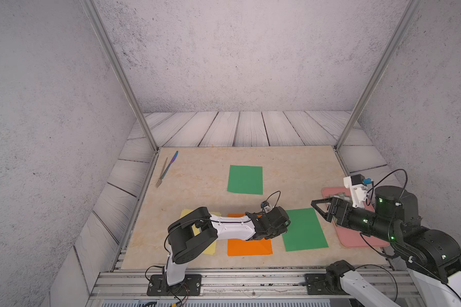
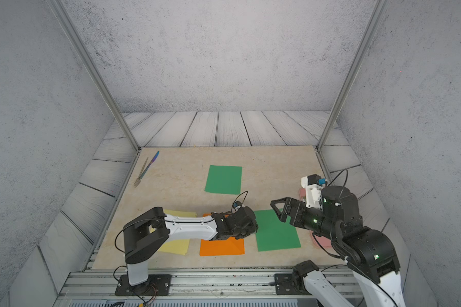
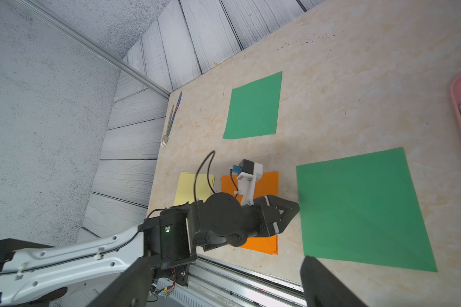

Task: Sort the scattered colored papers by color
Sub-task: Place the colored paper at the center of the board.

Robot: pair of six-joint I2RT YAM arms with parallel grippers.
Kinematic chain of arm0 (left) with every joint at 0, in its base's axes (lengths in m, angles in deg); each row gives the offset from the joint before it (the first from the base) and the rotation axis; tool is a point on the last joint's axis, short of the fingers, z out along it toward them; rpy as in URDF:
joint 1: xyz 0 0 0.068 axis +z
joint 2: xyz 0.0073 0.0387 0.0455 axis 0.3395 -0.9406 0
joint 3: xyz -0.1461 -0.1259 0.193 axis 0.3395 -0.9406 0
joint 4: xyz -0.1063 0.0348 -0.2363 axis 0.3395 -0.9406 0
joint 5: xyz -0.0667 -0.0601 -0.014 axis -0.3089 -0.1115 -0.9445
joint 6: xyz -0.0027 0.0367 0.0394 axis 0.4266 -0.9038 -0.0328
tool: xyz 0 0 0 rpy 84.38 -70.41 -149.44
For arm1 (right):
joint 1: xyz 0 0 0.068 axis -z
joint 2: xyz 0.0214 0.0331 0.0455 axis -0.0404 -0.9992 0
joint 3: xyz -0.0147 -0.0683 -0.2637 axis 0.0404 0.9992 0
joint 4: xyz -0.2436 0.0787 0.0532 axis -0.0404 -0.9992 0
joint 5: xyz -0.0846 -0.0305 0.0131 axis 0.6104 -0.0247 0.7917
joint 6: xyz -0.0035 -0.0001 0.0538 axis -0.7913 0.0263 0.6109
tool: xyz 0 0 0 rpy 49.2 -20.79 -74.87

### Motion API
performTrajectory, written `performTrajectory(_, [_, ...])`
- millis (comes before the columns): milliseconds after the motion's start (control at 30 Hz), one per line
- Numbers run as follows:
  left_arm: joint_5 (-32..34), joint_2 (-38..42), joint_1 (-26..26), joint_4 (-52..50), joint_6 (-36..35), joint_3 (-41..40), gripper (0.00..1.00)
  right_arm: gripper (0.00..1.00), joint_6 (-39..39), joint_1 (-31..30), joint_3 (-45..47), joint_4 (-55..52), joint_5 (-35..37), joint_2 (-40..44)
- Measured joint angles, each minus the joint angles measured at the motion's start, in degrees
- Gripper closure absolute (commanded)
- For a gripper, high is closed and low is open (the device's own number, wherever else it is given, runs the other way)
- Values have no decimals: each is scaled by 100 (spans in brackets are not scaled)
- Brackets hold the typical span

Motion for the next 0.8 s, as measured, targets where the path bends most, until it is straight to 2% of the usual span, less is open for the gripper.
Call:
performTrajectory(167, [658,892,15,-785,-525,116,66,9,55,0,28,201,-15,-111])
performTrajectory(300, [1058,1790,271,-1263,-935,146,65,14,26,0,-13,516,-136,-627])
performTrajectory(367, [1123,2210,625,-1390,-1095,101,64,15,-22,0,-55,726,-210,-1051])
performTrajectory(533, [1038,3018,1928,-1609,-1482,-299,62,14,-179,0,-337,1305,-400,-2406])
performTrajectory(667, [662,3010,2855,-1792,-1840,-393,55,13,-332,0,-586,1679,-566,-3401])
performTrajectory(800, [63,2557,3654,-1827,-2197,-219,47,17,-538,0,-1215,1987,-807,-4625])
